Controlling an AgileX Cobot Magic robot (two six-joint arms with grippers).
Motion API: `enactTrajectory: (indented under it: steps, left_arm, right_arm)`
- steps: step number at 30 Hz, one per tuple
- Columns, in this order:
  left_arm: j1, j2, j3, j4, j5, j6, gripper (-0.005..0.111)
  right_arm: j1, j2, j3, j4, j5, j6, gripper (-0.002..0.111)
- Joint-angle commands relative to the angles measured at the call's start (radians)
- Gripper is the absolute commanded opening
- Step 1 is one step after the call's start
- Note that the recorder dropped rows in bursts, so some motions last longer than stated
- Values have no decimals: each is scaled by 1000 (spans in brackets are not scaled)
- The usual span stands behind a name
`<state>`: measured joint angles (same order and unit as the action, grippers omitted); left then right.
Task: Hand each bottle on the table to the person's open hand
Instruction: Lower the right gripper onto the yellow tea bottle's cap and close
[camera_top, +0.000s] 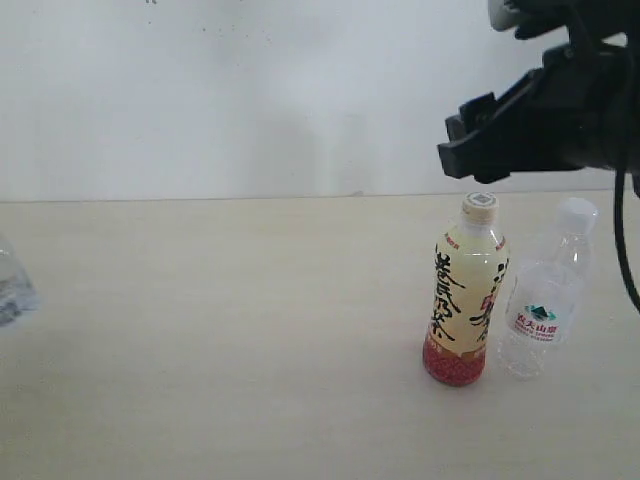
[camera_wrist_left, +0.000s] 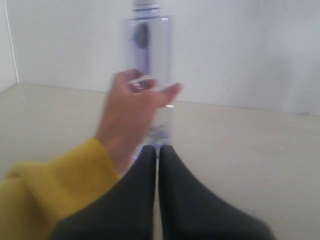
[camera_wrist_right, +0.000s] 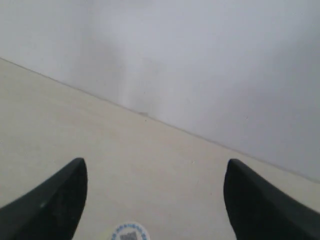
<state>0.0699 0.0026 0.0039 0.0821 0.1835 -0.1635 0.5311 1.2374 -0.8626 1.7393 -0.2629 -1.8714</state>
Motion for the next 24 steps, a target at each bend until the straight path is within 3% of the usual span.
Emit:
enactTrajectory:
  steps: [1, 4, 8, 24]
  left_arm:
    - [3, -3, -4, 4, -4, 2, 4]
    - [3, -3, -4, 4, -4, 2, 4]
    - [3, -3, -4, 4, -4, 2, 4]
    - [3, -3, -4, 4, -4, 2, 4]
  right_arm:
    - [-100, -3, 54, -42, 183, 120, 72]
    - [-109, -3, 63, -70, 106, 117, 72]
    - [-121, 4, 63, -98, 254, 115, 72]
    - [-132, 136, 51, -93, 231, 147, 72]
